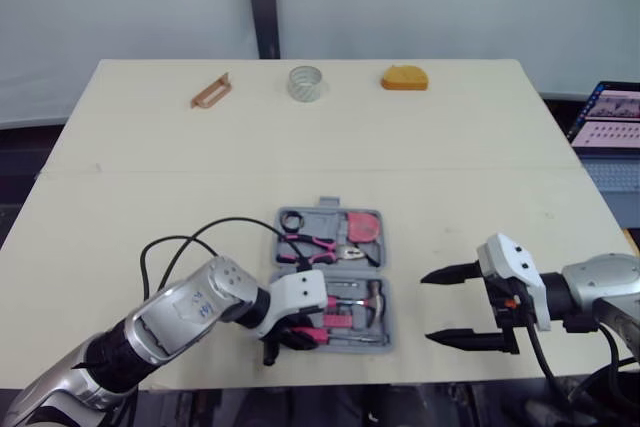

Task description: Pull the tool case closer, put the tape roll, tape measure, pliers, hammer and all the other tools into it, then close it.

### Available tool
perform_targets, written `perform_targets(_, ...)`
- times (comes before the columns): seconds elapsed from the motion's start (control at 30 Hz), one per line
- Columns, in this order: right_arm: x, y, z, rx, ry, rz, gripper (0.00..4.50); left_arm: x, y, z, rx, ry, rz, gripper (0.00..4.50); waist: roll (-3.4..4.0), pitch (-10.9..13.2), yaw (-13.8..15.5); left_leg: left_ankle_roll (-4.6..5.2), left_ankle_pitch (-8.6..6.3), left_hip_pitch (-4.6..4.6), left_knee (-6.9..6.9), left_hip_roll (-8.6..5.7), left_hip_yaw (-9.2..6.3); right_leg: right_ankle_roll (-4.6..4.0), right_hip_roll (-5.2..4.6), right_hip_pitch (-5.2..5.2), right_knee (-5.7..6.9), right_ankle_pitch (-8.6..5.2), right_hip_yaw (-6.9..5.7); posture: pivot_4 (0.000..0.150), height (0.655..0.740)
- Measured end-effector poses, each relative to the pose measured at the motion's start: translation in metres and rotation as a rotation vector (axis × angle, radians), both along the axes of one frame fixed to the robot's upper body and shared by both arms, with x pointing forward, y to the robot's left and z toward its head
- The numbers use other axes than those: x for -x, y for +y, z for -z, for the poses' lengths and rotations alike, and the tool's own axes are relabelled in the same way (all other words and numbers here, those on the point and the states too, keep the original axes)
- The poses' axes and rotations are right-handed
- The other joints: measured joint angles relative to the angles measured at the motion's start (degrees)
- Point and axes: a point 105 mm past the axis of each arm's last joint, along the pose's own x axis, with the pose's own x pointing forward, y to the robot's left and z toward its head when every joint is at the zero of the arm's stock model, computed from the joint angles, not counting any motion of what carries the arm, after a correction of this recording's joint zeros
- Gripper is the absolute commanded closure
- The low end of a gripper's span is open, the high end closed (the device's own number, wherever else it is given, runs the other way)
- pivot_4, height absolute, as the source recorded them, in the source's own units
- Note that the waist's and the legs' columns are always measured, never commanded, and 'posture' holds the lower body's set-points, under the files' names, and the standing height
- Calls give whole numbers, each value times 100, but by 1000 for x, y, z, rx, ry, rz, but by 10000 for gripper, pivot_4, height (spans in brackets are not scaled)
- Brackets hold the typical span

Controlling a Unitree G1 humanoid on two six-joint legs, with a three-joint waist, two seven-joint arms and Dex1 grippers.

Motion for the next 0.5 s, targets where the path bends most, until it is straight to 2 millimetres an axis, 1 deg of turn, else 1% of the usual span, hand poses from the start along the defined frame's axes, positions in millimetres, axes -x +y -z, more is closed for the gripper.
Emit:
perform_targets(0.17,0,0,-1,-1,-3,1,0,-3,-2,-3,0,-25,13,38450,0,0,-1,0,0,0,0,0,-1,0,0,0,0,0,-1,1500,7400)
perform_targets(0.5,0,0,-1,-2,-3,0,0,-3,-6,0,4,-15,17,38450,0,0,1,0,0,-1,1,-1,-2,0,0,0,0,0,-1,1500,7400)
